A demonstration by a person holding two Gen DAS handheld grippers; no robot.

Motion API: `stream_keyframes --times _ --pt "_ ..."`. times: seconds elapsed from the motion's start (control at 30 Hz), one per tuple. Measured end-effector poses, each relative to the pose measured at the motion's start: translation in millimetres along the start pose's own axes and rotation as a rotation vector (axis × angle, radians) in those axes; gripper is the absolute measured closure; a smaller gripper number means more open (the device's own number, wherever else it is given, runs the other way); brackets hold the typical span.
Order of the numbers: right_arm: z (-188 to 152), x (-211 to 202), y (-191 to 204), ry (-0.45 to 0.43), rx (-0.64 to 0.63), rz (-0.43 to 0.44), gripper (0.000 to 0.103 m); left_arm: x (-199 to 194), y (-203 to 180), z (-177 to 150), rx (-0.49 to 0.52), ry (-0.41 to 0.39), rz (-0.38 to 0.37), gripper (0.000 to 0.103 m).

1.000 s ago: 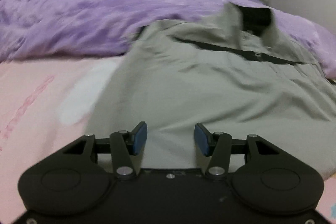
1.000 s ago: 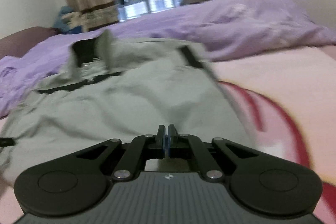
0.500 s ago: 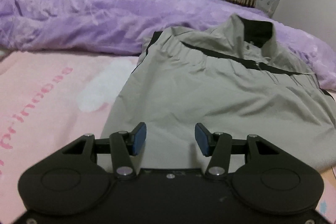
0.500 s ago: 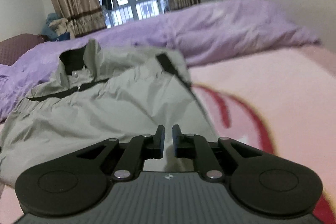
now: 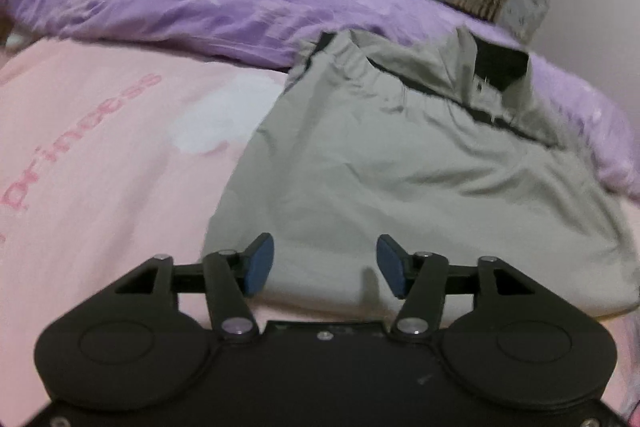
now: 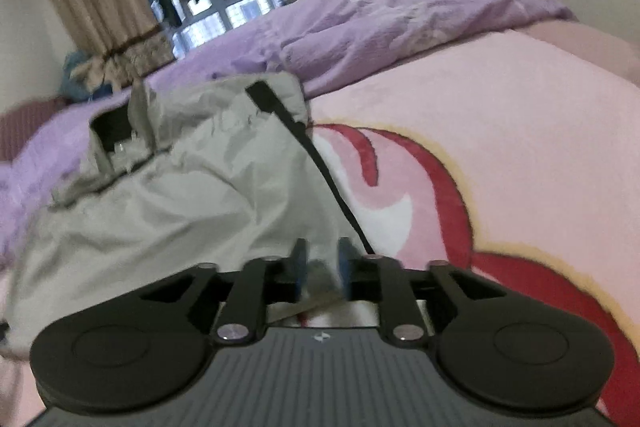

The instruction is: Fold large clothes

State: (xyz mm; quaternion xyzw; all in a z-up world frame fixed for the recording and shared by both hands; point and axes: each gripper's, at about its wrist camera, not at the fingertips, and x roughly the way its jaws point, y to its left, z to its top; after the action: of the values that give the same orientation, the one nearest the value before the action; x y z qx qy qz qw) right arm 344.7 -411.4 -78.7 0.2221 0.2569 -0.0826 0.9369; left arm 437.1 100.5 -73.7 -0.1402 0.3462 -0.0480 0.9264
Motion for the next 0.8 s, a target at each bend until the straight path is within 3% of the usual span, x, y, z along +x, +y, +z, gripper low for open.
stream_keyframes --times 0.13,0.27,0.47,0.6,0.8 --pt "-7.4 -20.8 -18.8 0.039 0.182 0.143 0.06 -17.6 28.6 -12.7 -0.188 0.035 -0.087 0.041" --pt "-19.9 -8.6 -32.4 0.125 0.323 0.189 0.06 -11.9 51.8 -25.8 -0.392 0.096 -0.176 0.042" --pt "-26.5 9.2 -38.7 0.102 0.449 0.216 0.06 0.1 57.6 -21.0 -0.477 0.038 -0.204 0.04" --pt "-24.5 24.5 -46.7 0.064 0.562 0.243 0.061 14.5 64.4 -11.7 -0.555 0.006 -0.23 0.034" --pt "-15.5 42.8 -33.3 0.029 0.548 0.218 0.054 32.9 59.1 6.8 -0.578 -0.031 -0.22 0.032"
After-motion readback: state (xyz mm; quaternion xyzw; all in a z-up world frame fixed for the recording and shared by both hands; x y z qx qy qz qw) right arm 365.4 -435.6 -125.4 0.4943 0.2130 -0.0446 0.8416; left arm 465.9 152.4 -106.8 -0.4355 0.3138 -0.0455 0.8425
